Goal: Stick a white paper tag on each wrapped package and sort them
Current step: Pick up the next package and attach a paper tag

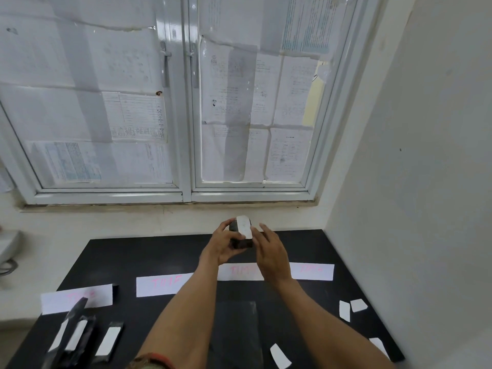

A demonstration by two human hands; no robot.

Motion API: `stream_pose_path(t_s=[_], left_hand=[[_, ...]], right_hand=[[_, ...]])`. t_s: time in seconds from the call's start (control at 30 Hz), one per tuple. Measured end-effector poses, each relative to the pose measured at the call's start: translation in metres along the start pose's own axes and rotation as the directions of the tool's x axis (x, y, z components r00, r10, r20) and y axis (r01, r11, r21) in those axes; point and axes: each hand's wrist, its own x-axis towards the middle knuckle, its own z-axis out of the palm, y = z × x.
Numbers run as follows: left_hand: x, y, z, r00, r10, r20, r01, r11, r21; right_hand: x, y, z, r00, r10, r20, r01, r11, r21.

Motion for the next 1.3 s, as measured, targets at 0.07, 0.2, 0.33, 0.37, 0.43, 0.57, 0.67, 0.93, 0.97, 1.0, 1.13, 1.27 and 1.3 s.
stream_pose_path(t_s=[0.07, 0.2, 0.33, 0.37, 0.43, 0.57, 0.67, 0.93, 0.97, 1.0, 1.13, 1.27, 1.3], left_hand=[[-0.002, 0.000, 0.002, 0.999, -0.034, 0.027, 0.034, 0.999, 0.021], [-0.004, 0.001, 0.005, 0.994, -0.092, 0.059, 0.087, 0.993, 0.076], [-0.006, 0.001, 0.003, 0.993, -0.116, 0.026, 0.111, 0.985, 0.134], [-0.006, 0.001, 0.003, 0.993, -0.117, 0.019, 0.114, 0.986, 0.125], [-0.007, 0.000, 0.002, 0.993, -0.118, -0.009, 0.119, 0.988, 0.097], [0.001, -0.003, -0.003, 0.989, -0.120, -0.084, 0.130, 0.984, 0.124], [0.006, -0.005, -0.009, 0.984, -0.126, -0.127, 0.143, 0.980, 0.137], [0.004, -0.009, -0.049, 0.948, -0.152, -0.279, 0.200, 0.968, 0.150], [0.002, -0.010, -0.056, 0.939, -0.148, -0.311, 0.202, 0.968, 0.148], [-0.001, -0.010, -0.065, 0.929, -0.138, -0.342, 0.197, 0.970, 0.142], [-0.018, -0.006, -0.117, 0.869, -0.120, -0.480, 0.203, 0.971, 0.124], [-0.045, -0.005, -0.182, 0.817, -0.200, -0.541, 0.273, 0.960, 0.057], [-0.053, -0.005, -0.202, 0.797, -0.207, -0.567, 0.284, 0.957, 0.050]], right_hand=[[0.004, 0.001, -0.002, 0.993, 0.045, 0.109, -0.051, 0.998, 0.047], [0.007, 0.004, -0.006, 0.952, 0.103, 0.288, -0.126, 0.990, 0.064], [0.007, 0.007, -0.007, 0.914, 0.125, 0.386, -0.150, 0.988, 0.036], [0.008, 0.006, -0.007, 0.910, 0.120, 0.397, -0.150, 0.988, 0.047], [0.009, 0.004, -0.008, 0.909, 0.104, 0.403, -0.146, 0.986, 0.075], [0.008, 0.000, -0.006, 0.914, 0.052, 0.403, -0.092, 0.993, 0.080], [0.007, -0.001, -0.001, 0.910, 0.043, 0.412, -0.085, 0.993, 0.085], [0.006, -0.021, 0.027, 0.864, 0.022, 0.503, -0.106, 0.985, 0.138], [0.007, -0.028, 0.034, 0.852, 0.033, 0.522, -0.147, 0.973, 0.178], [0.006, -0.037, 0.042, 0.843, 0.063, 0.534, -0.215, 0.950, 0.228], [-0.001, -0.077, 0.087, 0.748, 0.271, 0.606, -0.561, 0.746, 0.359], [-0.015, -0.125, 0.146, 0.564, 0.341, 0.752, -0.795, 0.471, 0.382], [-0.022, -0.142, 0.162, 0.495, 0.340, 0.800, -0.852, 0.374, 0.368]])
